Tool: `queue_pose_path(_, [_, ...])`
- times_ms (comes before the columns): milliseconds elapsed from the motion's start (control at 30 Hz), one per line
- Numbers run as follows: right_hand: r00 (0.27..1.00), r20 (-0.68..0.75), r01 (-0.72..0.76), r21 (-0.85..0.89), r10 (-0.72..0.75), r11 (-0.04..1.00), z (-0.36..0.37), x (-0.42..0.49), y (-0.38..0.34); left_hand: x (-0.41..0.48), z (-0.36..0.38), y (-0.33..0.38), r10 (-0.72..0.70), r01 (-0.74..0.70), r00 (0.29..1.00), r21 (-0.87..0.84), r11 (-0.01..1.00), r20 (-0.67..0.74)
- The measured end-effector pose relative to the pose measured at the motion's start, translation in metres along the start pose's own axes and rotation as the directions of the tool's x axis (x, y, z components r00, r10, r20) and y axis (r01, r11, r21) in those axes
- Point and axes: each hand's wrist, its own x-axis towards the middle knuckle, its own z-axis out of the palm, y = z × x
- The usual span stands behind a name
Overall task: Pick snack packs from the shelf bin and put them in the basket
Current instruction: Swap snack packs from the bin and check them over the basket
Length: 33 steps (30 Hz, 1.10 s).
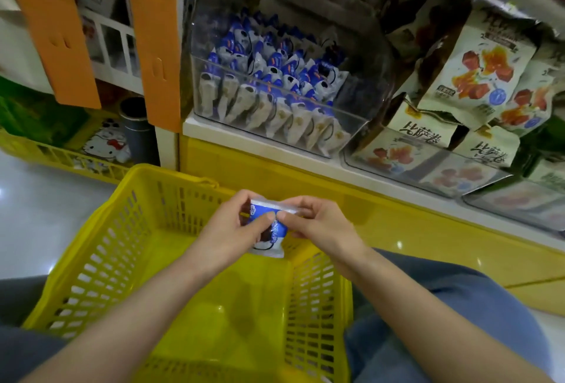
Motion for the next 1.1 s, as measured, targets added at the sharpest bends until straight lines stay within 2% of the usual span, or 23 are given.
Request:
queue_pose_path(100, [1.000,0.012,-0.021,0.056,0.021,0.998,0.005,0.002,0.008,0.001,0.001,-0.007,0.002,0.000,0.997,0.022,1.000,-0.080])
queue_pose_path(167, [1.000,0.014,-0.014,0.096,0.012,0.995,0.006,0.004,0.010,0.002,0.002,-0.011,-0.015,0.012,0.992,-0.023,1.000,-0.127])
queue_pose_path(267, [0.996,-0.027,0.086,0.080,-0.084,0.993,0.010,0.004,0.011,0.002,0.004,-0.012,-0.078,0.054,0.984,-0.146,0.988,-0.162])
queue_pose_path(400, [0.990,-0.047,0.139,0.115,-0.134,0.984,0.018,0.002,0.013,0.002,0.005,-0.010,-0.055,0.023,0.979,-0.164,0.986,-0.194])
queue_pose_path(467, [0.988,-0.072,0.144,0.135,-0.135,0.980,0.019,0.003,0.014,0.001,0.008,-0.009,-0.107,0.050,0.975,-0.281,0.959,-0.193])
queue_pose_path(567, [0.987,-0.092,0.146,0.203,-0.130,0.968,0.020,0.005,0.014,-0.001,0.011,-0.006,-0.225,0.133,0.968,-0.525,0.841,-0.115])
queue_pose_path(600, [0.986,-0.099,0.152,0.209,-0.134,0.966,0.021,0.005,0.015,-0.002,0.011,-0.006,-0.234,0.141,0.966,-0.544,0.827,-0.106])
queue_pose_path(633, [0.983,-0.112,0.165,0.199,-0.145,0.966,0.022,0.006,0.016,-0.002,0.011,-0.006,-0.219,0.130,0.967,-0.494,0.860,-0.126])
queue_pose_path(700, [0.973,-0.132,0.206,0.117,-0.191,0.971,0.023,0.009,0.018,-0.002,0.008,-0.009,-0.109,0.061,0.972,-0.225,0.972,-0.208])
queue_pose_path(767, [0.967,-0.110,0.234,0.034,-0.229,0.972,0.024,0.009,0.019,-0.001,0.005,-0.012,0.005,-0.008,0.976,-0.009,1.000,-0.219])
queue_pose_path(800, [0.967,-0.097,0.239,0.008,-0.237,0.971,0.024,0.010,0.020,-0.002,0.005,-0.013,0.023,-0.017,0.977,0.031,0.999,-0.210])
queue_pose_path(933, [0.930,-0.103,0.331,-0.188,-0.353,0.925,0.022,0.009,0.022,-0.003,0.006,-0.015,-0.015,0.018,0.980,0.013,1.000,-0.197])
queue_pose_path(1033, [0.830,-0.077,0.458,-0.472,-0.553,0.753,0.019,0.006,0.023,-0.001,0.005,-0.014,-0.098,0.077,0.982,-0.129,0.989,-0.163])
queue_pose_path(1100, [0.803,-0.068,0.469,-0.540,-0.592,0.698,0.017,0.005,0.022,0.000,0.005,-0.013,-0.138,0.112,0.985,-0.217,0.970,-0.109])
